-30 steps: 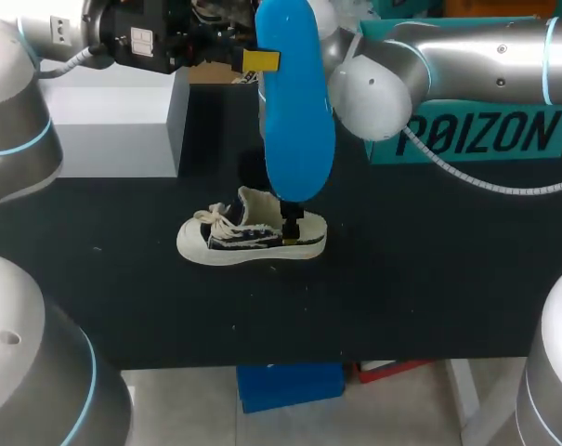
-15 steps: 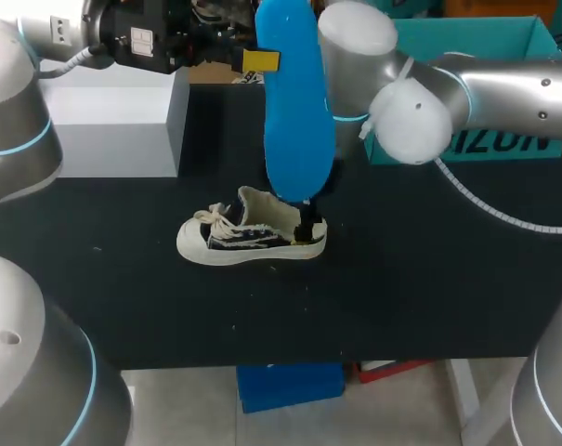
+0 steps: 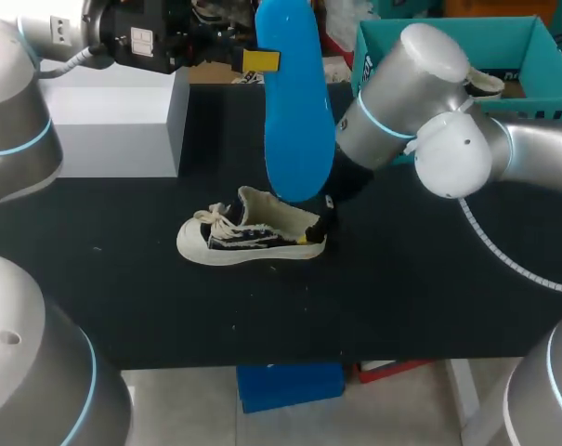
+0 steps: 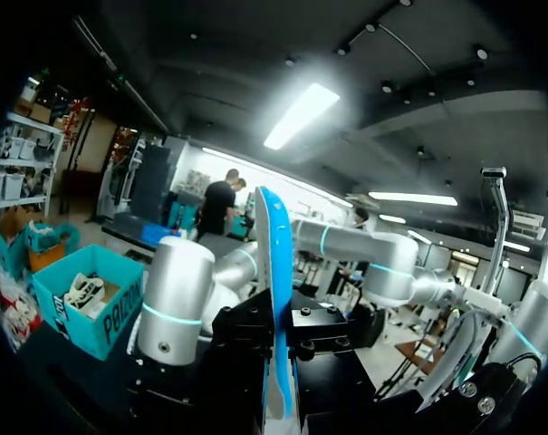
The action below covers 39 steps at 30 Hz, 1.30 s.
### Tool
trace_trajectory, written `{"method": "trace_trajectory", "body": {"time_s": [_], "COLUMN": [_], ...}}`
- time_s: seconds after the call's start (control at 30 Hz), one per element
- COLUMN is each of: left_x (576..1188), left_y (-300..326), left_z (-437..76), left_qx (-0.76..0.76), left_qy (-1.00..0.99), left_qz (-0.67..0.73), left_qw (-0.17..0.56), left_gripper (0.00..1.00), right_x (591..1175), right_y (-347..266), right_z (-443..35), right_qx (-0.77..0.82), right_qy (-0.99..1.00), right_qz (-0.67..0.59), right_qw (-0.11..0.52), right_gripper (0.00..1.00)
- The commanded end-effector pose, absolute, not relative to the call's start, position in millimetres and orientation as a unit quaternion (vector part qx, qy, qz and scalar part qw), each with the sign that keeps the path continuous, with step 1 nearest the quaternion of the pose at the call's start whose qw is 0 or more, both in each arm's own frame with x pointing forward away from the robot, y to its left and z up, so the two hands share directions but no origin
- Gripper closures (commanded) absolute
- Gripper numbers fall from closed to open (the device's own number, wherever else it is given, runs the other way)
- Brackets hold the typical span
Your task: Take the shoe out of the shoebox, open the shoe tongue, remove and reinsert the insole, then place the shoe into the shoebox
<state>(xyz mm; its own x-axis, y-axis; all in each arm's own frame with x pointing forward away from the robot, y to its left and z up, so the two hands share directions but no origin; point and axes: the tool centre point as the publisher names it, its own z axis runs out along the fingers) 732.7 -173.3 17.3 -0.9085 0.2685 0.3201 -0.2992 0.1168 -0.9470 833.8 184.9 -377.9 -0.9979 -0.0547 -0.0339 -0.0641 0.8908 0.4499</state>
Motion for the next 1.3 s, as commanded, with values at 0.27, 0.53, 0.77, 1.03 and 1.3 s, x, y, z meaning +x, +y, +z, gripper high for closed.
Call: {"method": "trace_trajectory", "body": {"time_s": [0.27, 0.53, 0.77, 1.03, 1.3], "left_x": [732.2, 732.2, 732.2, 732.2, 732.2], "left_y": [-173.8, -173.8, -173.8, -173.8, -173.8], "left_z": [16.5, 16.5, 16.5, 16.5, 16.5], "left_qx": [0.011, 0.011, 0.011, 0.011, 0.011], "left_qy": [-0.716, -0.716, -0.716, -0.716, -0.716], "left_qz": [0.665, 0.665, 0.665, 0.665, 0.665], "left_qw": [0.213, 0.213, 0.213, 0.213, 0.213], "left_gripper": [1.00, 1.00, 1.00, 1.00, 1.00], "right_x": [835.4, 840.1, 842.9, 841.8, 839.5], "right_y": [179.3, 176.2, 174.2, 172.6, 171.8], "right_z": [-390.7, -401.3, -412.1, -422.9, -427.9], "right_qx": [-0.026, -0.018, -0.008, 0.001, 0.006], "right_qy": [0.930, 0.924, 0.922, 0.920, 0.917], "right_qz": [0.367, 0.383, 0.386, 0.392, 0.398], "right_qw": [0.012, 0.008, 0.003, -0.003, -0.005], "right_gripper": [0.00, 0.00, 0.00, 0.00, 0.00]}}
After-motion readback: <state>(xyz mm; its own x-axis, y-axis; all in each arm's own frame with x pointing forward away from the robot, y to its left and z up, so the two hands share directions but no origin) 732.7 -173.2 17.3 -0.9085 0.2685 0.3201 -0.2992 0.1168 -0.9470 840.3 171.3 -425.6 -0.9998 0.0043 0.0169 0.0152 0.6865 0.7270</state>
